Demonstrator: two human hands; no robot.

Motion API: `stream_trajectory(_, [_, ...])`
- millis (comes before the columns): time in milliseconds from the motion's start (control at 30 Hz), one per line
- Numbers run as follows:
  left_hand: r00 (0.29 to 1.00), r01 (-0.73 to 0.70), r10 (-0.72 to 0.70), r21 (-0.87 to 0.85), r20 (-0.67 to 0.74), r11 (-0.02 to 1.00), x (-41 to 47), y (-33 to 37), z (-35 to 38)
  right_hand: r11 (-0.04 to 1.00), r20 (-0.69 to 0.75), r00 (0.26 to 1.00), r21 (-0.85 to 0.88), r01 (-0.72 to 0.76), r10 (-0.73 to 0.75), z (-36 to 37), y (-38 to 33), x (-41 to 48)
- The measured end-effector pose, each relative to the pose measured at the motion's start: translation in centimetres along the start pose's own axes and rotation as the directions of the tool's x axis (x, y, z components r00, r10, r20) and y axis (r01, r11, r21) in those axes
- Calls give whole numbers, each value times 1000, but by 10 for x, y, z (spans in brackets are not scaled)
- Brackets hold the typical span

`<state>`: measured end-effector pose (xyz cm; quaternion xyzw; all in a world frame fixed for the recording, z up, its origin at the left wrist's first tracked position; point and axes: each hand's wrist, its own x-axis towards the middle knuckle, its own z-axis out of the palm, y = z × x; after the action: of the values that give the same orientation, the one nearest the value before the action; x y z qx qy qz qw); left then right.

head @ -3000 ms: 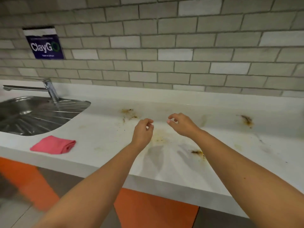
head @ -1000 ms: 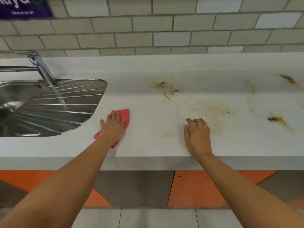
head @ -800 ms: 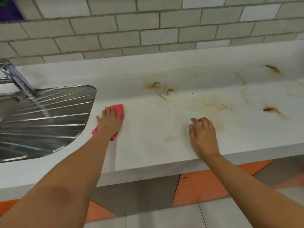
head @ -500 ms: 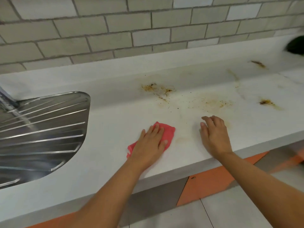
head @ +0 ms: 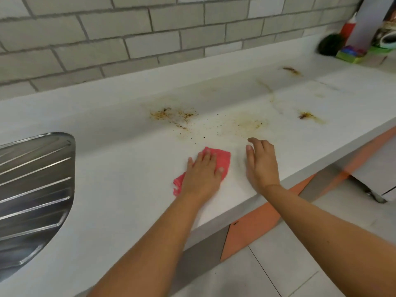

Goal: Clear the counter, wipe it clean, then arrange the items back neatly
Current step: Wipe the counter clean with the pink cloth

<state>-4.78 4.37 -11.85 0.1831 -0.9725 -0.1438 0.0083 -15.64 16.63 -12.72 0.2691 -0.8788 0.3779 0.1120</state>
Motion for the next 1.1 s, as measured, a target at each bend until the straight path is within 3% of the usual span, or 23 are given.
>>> stream_trajectory(100, [981,-181,180,9,68,984,-43,35,6,994,-3,999,93,-51,52,-4,4,3])
stream_trajectory(167, [983,-176,176,0,51,984,-62,13,2,994,49,998,103,-36,32,-8,12,5])
stream_trajectory(267, [995,90,-89,23,-40,996,-52,-44,-12,995,101,995,98,-2,-8,-11,23,11])
stream_trajectory(333, [941,334,-330,46,-79,941,-24,-73,-21,992,86,996,129,-9,-2,-11,25,13])
stream_trajectory(400, [889,447,-438,46,-132,893,11,-71,-23,985,44,999,173,-13,5,-11,24,11])
stream_trajectory(467, [913,393,-391,-8,-115,920,39,-36,-13,977,28,1000,214,-19,14,-11,24,10])
stream_trajectory(600, [999,19,-21,-27,-43,999,27,65,15,966,10,1000,257,-28,26,-19,29,14])
stream_trajectory(667, [998,-55,55,-12,-13,998,-3,74,18,977,14,1000,211,-27,24,-23,37,18])
stream_trajectory(767, [999,17,-16,11,-41,1000,-31,36,15,993,84,996,120,3,-13,-23,47,23])
stream_trajectory(933, [903,415,-409,28,-130,909,23,-27,-12,993,73,997,119,0,-9,-21,45,21])
stream_trajectory(1000, [894,433,-428,10,-129,901,46,-3,-6,993,71,997,114,-10,2,-22,45,20])
stream_trajectory(1100, [951,281,-279,-2,-131,960,36,62,22,996,103,995,89,6,-15,-22,42,21])
